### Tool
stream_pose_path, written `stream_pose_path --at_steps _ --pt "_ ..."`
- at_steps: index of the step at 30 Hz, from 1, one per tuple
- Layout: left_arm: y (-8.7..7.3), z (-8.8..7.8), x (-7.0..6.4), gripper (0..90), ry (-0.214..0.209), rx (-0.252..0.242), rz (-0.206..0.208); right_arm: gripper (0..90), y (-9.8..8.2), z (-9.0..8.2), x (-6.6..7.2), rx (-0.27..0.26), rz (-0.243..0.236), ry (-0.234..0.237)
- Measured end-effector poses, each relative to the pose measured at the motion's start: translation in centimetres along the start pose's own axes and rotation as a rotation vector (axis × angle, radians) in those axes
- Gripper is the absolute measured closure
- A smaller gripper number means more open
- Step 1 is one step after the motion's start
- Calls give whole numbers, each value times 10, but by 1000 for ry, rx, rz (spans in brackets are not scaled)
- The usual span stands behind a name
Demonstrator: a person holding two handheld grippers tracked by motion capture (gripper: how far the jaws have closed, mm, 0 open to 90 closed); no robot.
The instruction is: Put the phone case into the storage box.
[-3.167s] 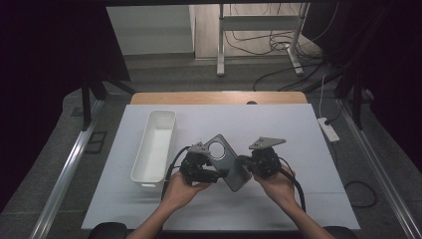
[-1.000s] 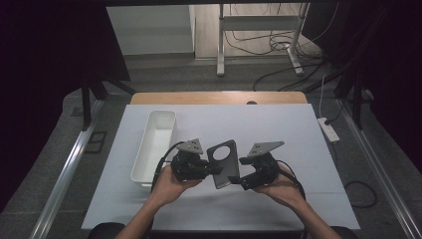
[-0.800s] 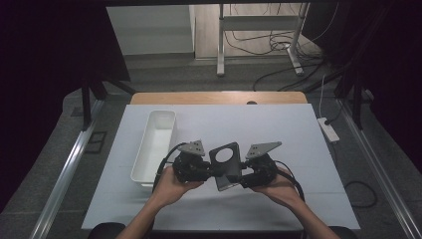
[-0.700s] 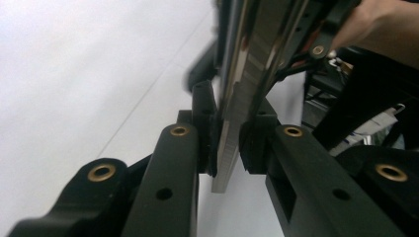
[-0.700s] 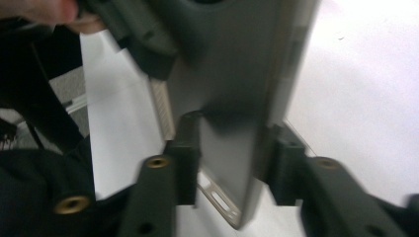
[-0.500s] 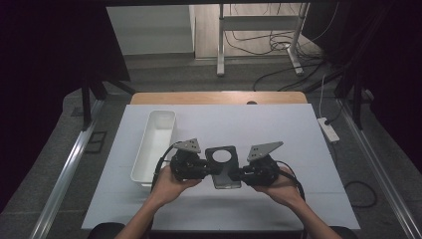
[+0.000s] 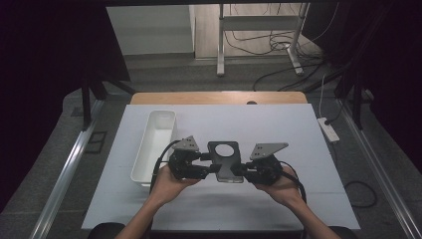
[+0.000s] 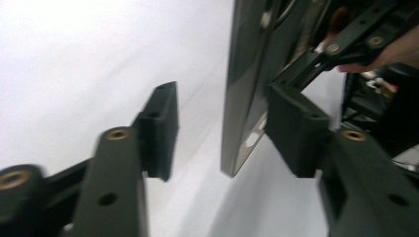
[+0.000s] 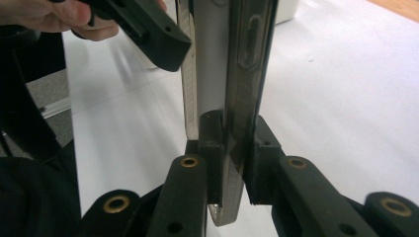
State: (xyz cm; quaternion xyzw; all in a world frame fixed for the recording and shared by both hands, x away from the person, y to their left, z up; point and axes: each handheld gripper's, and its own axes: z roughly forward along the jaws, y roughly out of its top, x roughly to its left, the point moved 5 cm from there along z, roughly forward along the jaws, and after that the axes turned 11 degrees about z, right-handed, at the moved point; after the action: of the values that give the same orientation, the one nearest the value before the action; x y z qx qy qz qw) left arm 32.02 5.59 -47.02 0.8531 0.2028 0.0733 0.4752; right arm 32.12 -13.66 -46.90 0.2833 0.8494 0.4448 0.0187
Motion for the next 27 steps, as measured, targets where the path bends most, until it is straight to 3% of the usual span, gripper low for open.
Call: stream_pose_path --at_steps 4,7,8,11,19,24,27 --pt "-2 -1 3 303 52 -3 -2 798 0 -3 -3 -11 19 -28" --pt "-3 -1 5 206 67 -7 -8 798 0 -4 -5 -17 26 -53" --pt "-3 -1 6 206 80 -3 -19 798 0 -4 -5 -17 26 -53" --pt "-4 -2 8 82 95 -6 -42 798 0 -5 -7 -21 34 -96" --pt "-6 -6 10 2 125 -17 -66 798 1 -6 -7 -33 63 -134" --pt "-6 -6 10 6 140 -10 -64 798 1 -6 -9 -44 95 -147" --pt "-6 -5 9 55 152 0 -49 798 1 -6 -7 -52 100 -148"
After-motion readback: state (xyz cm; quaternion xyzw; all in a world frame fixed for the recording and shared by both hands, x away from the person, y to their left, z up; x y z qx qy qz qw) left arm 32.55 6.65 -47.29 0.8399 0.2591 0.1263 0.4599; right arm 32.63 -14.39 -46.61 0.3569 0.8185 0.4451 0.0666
